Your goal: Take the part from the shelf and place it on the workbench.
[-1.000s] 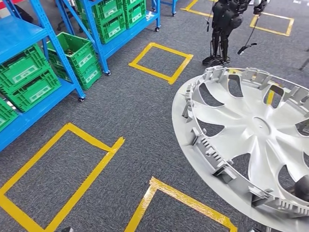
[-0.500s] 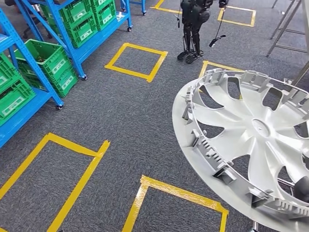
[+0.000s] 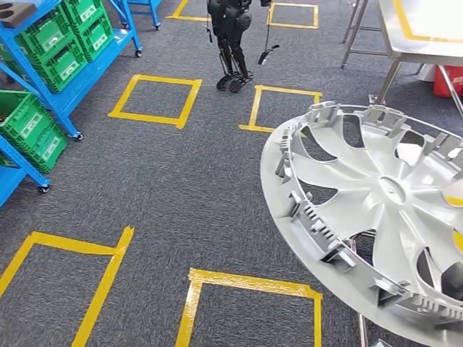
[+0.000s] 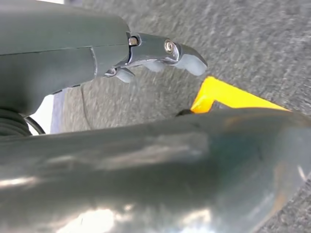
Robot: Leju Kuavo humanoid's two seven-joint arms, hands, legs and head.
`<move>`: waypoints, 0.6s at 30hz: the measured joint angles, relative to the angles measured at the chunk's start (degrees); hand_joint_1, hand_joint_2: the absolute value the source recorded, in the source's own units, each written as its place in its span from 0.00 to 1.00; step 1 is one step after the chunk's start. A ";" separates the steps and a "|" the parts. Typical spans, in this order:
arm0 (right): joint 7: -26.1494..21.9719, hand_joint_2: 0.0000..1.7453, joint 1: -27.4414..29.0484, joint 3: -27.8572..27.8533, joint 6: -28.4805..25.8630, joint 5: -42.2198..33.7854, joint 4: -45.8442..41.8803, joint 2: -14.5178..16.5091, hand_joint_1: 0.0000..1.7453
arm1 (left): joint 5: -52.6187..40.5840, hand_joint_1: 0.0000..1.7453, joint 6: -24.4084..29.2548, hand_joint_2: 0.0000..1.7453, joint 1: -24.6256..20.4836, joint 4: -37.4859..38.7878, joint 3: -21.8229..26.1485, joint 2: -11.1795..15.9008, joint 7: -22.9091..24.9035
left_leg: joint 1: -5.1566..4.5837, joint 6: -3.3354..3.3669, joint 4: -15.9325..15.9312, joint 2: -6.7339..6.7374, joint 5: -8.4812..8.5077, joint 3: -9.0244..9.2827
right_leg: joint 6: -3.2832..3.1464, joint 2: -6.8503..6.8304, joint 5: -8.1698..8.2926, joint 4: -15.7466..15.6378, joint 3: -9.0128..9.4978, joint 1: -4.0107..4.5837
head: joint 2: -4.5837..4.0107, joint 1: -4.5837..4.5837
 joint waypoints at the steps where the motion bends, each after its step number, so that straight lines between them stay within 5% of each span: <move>1: 0.00 1.00 -0.11 0.04 0.00 0.17 0.09 0.00 1.00 | -0.22 0.00 -0.08 0.00 0.02 -0.05 0.00 0.04 0.04 | -0.05 0.15 -0.85 -0.58 -0.10 0.26 | 0.42 0.67 0.18 0.06 -0.37 -0.12 | 0.00 0.00; 3: -0.01 1.00 -0.16 0.06 0.00 0.45 0.22 0.00 1.00 | -0.66 0.00 -0.14 0.00 0.02 -0.25 0.00 -0.05 0.14 | -0.16 0.65 -1.42 0.50 0.14 0.26 | 1.29 1.73 0.56 0.00 -1.02 -0.43 | 0.00 -0.04; 5: -0.02 1.00 -0.17 0.06 0.00 0.55 0.34 0.00 1.00 | -1.08 0.00 -0.16 0.00 0.01 -0.51 0.00 -0.19 0.17 | 0.00 1.35 -2.05 1.91 0.62 0.38 | 1.84 -0.08 -0.56 1.60 -2.15 -0.33 | 0.00 0.29; 7: -0.02 1.00 -0.34 0.08 0.00 0.54 0.49 0.00 1.00 | -1.47 0.00 -0.16 0.00 0.11 -0.72 0.00 -0.22 0.21 | -0.03 1.72 -2.31 3.44 0.79 0.42 | 2.21 -3.41 -3.84 7.67 -5.03 -0.23 | 0.00 0.69; 9: -0.01 1.00 -0.42 0.08 0.00 0.53 0.70 0.00 1.00 | -1.66 0.00 -0.16 0.00 0.29 -0.82 0.00 -0.21 0.24 | -0.18 1.82 -2.29 5.05 0.75 0.40 | 2.52 -4.75 -6.51 14.62 -8.17 -0.35 | 0.00 0.77; 10: 0.00 1.00 -0.38 0.07 0.00 0.54 0.82 0.00 1.00 | -1.67 0.00 -0.16 0.00 0.35 -0.85 0.00 -0.22 0.26 | -0.21 1.82 -2.28 5.83 0.71 0.40 | 2.59 -4.99 -6.53 15.80 -8.62 -0.37 | 0.00 0.79; 11: 0.01 1.00 -0.34 0.05 0.00 0.55 0.92 0.00 1.00 | -1.68 0.00 -0.16 0.00 0.38 -0.90 0.00 -0.22 0.26 | -0.23 1.78 -2.27 6.51 0.66 0.43 | 2.57 -5.23 -5.56 14.70 -7.91 -0.37 | 0.00 0.80; 15: -0.01 1.00 -0.44 0.07 0.00 0.52 1.01 0.00 1.00 | -1.79 0.00 -0.16 0.00 0.36 -1.21 0.00 -0.30 0.27 | -0.58 1.01 -2.14 8.57 0.22 0.82 | 1.69 -8.67 -0.94 0.90 0.12 0.16 | 0.00 0.78; 18: 0.01 1.00 -0.47 0.04 0.00 0.50 1.07 0.00 1.00 | -2.14 0.00 -0.10 0.00 0.37 -1.50 0.00 -0.31 0.36 | -0.81 0.20 -2.13 10.02 0.08 0.98 | 0.69 -8.09 -0.78 -0.50 0.76 0.50 | 0.00 0.77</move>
